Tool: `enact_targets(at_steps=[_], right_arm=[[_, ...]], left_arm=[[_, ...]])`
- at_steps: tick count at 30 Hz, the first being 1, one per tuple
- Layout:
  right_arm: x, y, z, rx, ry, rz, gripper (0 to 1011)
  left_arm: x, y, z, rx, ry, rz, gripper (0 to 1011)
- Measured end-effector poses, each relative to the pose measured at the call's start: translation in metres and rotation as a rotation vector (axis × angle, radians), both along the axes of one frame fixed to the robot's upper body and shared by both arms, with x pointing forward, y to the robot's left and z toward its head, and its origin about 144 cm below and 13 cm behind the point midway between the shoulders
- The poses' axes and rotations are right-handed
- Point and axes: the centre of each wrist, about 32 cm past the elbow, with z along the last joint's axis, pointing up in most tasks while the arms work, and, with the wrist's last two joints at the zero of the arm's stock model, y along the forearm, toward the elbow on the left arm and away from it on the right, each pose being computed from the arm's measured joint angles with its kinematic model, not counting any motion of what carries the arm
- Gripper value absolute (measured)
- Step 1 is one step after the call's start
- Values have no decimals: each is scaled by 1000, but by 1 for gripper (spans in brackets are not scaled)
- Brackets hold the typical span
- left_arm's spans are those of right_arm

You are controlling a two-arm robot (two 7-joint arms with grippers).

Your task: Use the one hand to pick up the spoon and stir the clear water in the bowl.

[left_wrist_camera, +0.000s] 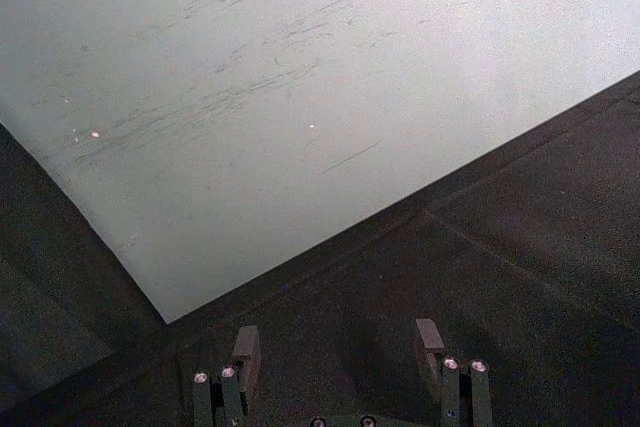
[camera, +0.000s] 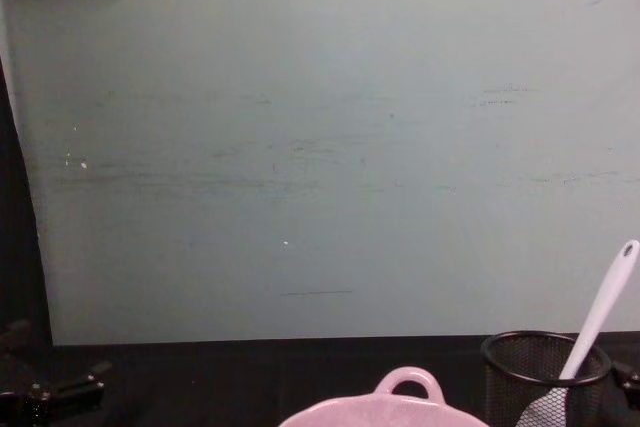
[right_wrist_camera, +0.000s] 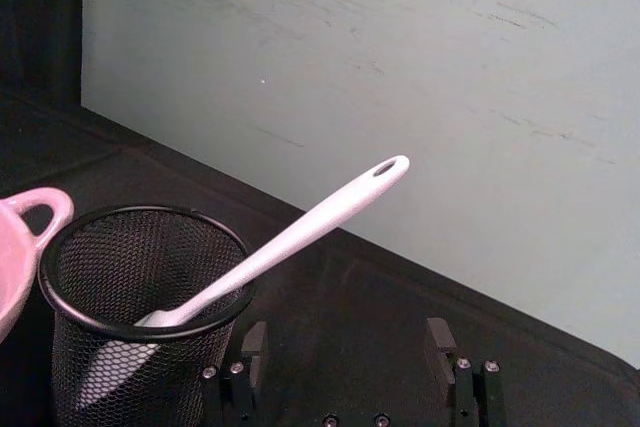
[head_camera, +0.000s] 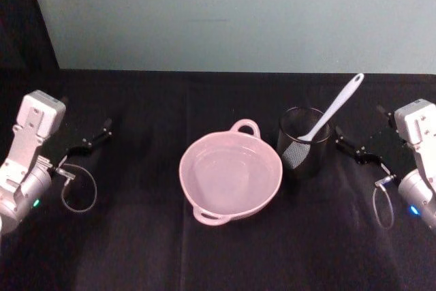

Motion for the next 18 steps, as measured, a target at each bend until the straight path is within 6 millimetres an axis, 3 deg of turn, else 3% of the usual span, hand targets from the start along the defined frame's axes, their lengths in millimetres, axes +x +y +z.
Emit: enact_targets(at_steps=[18], right_arm=[[0,0,0,0,0,0,1003]], left_arm=[[0,0,0,0,0,0,1011]])
